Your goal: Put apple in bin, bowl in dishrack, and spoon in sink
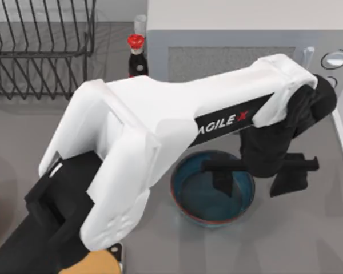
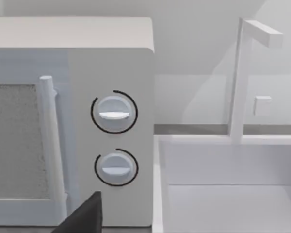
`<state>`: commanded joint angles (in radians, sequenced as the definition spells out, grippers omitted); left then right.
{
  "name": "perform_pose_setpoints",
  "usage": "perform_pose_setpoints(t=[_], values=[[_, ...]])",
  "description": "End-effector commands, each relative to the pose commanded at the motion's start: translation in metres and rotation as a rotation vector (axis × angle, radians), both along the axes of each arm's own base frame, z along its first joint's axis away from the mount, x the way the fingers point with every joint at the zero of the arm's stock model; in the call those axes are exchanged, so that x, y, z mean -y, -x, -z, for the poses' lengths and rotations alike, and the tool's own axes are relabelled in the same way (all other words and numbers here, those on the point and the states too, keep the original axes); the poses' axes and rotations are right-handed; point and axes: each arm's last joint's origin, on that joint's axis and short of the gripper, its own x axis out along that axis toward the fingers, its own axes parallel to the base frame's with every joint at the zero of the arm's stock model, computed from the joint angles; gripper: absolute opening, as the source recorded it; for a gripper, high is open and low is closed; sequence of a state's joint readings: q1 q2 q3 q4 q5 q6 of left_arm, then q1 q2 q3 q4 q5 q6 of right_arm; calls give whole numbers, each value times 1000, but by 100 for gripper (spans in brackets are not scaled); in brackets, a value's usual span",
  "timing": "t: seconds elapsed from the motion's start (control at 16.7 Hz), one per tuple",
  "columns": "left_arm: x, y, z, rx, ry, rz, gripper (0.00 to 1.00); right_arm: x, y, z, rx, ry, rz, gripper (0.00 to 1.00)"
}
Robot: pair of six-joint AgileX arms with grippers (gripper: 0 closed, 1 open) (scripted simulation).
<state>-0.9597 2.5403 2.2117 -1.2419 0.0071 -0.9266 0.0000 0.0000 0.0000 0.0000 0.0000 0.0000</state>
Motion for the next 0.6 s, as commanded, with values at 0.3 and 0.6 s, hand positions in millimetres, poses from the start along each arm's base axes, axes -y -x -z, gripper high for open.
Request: perform_pose_setpoints(t=[0.3,0.6], values=[[0,0,0,0,0,0,17,0,0,0,0,0,0,100],[0,0,0,0,0,0,0,0,0,0,0,0,0,100]])
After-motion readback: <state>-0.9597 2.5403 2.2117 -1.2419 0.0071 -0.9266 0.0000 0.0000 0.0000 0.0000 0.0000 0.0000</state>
